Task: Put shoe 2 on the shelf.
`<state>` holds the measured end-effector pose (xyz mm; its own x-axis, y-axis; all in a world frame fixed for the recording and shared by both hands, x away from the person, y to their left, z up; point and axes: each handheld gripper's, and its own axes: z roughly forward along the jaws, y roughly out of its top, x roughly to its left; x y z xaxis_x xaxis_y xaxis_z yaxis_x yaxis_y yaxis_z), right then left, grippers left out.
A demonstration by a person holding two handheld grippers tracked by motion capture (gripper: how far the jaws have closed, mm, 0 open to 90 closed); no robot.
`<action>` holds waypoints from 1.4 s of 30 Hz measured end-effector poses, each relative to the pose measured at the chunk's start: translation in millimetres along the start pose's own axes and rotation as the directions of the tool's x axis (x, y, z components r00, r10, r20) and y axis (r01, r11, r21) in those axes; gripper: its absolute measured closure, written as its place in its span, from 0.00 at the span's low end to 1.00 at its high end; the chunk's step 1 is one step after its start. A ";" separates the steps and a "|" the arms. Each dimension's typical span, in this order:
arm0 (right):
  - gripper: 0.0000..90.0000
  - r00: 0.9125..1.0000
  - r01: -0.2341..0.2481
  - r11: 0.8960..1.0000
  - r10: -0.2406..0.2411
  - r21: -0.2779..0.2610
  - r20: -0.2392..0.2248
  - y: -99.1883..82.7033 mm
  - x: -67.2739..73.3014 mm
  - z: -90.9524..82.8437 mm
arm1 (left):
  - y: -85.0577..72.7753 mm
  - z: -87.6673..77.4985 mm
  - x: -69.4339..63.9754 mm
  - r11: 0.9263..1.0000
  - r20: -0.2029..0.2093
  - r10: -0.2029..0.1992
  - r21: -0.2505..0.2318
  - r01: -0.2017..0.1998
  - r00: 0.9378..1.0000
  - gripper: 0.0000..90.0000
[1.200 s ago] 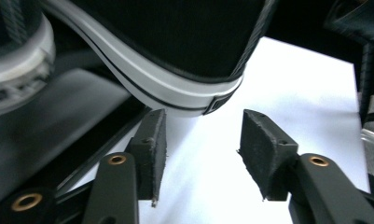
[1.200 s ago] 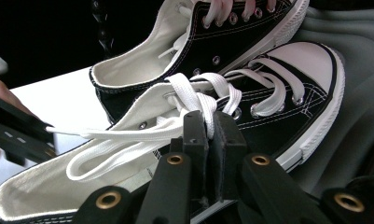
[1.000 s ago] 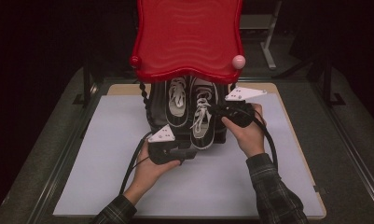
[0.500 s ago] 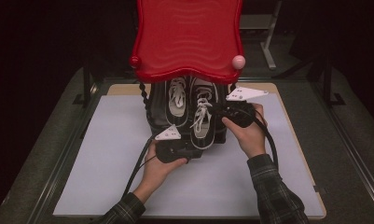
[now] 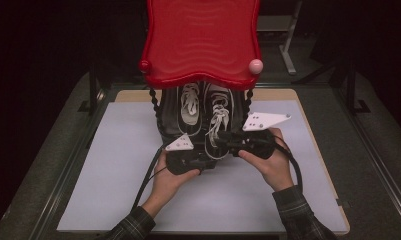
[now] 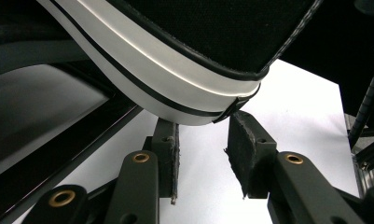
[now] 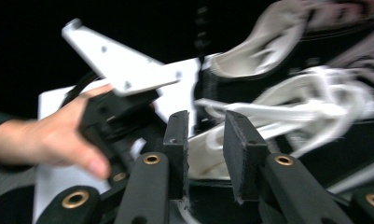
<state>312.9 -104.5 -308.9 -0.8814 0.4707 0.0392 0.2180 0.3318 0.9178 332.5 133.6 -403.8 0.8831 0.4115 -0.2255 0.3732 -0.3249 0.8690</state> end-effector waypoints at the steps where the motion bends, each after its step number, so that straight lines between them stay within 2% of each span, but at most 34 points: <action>1: 0.78 1.000 0.006 1.000 -0.006 0.009 -0.009 -1.4 1.8 1.7 | 0.0 0.0 0.0 1.000 0.000 0.001 0.000 -0.001 1.000 0.71; 3: 0.78 1.000 0.021 0.999 -0.021 0.042 -0.003 -3.6 3.3 5.3 | -0.1 0.3 -0.4 1.000 -0.005 0.002 0.004 -0.002 1.000 0.71; 6: 0.80 0.999 0.031 0.998 -0.031 0.046 -0.011 -3.5 2.9 9.4 | -0.4 0.6 0.1 1.000 -0.005 -0.003 0.003 0.003 1.000 0.71; 9: 0.94 0.998 0.051 0.996 -0.049 0.070 -0.027 -1.0 3.9 14.8 | -1.7 1.8 0.4 1.000 -0.014 -0.012 0.011 0.012 1.000 0.71; 10: 0.95 0.998 0.056 0.996 -0.054 0.073 -0.028 0.1 4.6 16.6 | -1.9 1.9 0.8 1.000 -0.015 -0.013 0.014 0.013 1.000 0.72; 12: 0.96 0.997 0.071 0.994 -0.069 0.078 -0.028 2.1 5.8 19.3 | -1.5 1.1 1.4 1.000 -0.016 -0.013 0.011 0.013 1.000 0.72; 14: 0.96 0.997 0.076 0.995 -0.075 0.061 -0.023 4.6 7.0 19.6 | 0.7 -1.6 2.3 1.000 -0.024 -0.011 -0.003 0.011 1.000 0.73; 17: 0.96 0.996 0.089 0.995 -0.090 0.042 0.004 10.3 6.2 18.8 | 5.4 -5.0 4.7 1.000 -0.024 -0.014 -0.026 0.014 1.000 0.77; 22: 0.96 0.994 0.104 0.994 -0.104 0.026 0.035 21.5 0.0 20.6 | 16.5 -5.5 10.5 0.998 -0.038 -0.021 -0.053 0.019 0.999 0.78; 25: 0.96 0.995 0.093 0.996 -0.093 0.008 0.045 26.2 -7.6 20.6 | 23.1 -3.4 14.2 0.998 -0.052 -0.025 -0.063 0.021 0.998 0.79; 28: 0.96 0.992 0.104 0.995 -0.104 -0.003 0.066 30.5 -13.8 21.7 | 27.8 -0.4 17.6 0.995 -0.059 -0.041 -0.094 0.035 0.997 0.80; 31: 0.96 0.990 0.113 0.994 -0.111 -0.013 0.090 34.6 -17.6 21.4 | 32.7 1.6 19.2 0.994 -0.077 -0.046 -0.105 0.037 0.996 0.81; 35: 0.96 0.985 0.128 0.992 -0.126 -0.010 0.118 34.4 -21.8 22.9 | 32.6 6.1 19.4 0.994 -0.097 -0.050 -0.102 0.040 0.994 0.81; 39: 0.96 0.989 0.097 0.995 -0.094 -0.018 0.112 28.8 -27.8 22.7 | 29.5 6.9 19.8 0.994 -0.109 -0.048 -0.099 0.037 0.993 0.84; 42: 0.96 0.989 0.103 0.995 -0.103 -0.001 0.107 26.6 -26.8 27.5 | 25.2 6.4 16.6 0.997 -0.097 -0.043 -0.073 0.036 0.994 0.79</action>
<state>353.8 -85.8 -296.4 -0.8490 0.5192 -0.0979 0.1250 0.3775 0.9175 358.3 126.8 -388.4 0.8347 0.5053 -0.2189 0.3828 -0.2466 0.8903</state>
